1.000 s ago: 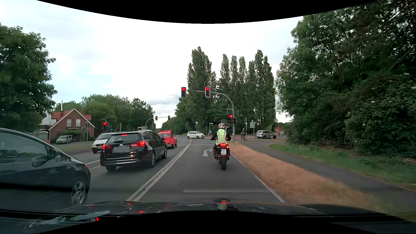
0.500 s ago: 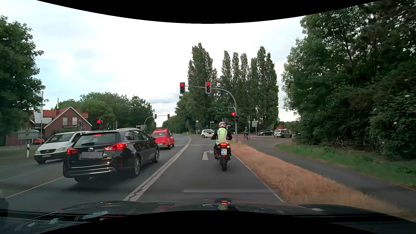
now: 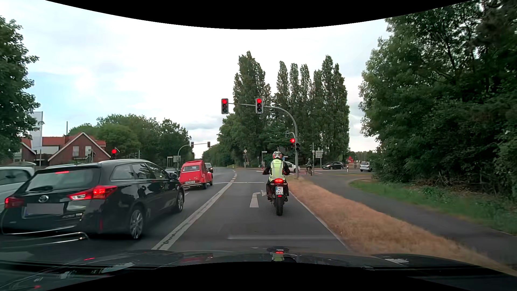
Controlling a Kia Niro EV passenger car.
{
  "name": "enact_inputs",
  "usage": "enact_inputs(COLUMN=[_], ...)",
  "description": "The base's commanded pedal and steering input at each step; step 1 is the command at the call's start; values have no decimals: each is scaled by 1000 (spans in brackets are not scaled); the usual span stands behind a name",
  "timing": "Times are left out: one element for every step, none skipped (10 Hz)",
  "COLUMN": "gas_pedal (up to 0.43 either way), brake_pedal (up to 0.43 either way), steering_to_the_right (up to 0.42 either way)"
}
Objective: Follow the waypoints while adhering to traffic rules and regulations
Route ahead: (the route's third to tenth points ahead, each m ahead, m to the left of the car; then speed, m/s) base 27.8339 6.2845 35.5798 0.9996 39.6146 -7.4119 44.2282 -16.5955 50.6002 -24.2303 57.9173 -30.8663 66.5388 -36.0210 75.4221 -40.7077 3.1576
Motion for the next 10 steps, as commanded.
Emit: enact_inputs(gas_pedal=[0,0,0,0,0,0,0,0,0,0], brake_pedal=[0,6,30,55,104,152,177,189,213,226], steering_to_the_right=[-11,-12,-15,-18,-21,-22,-22,-22,-22,-23])
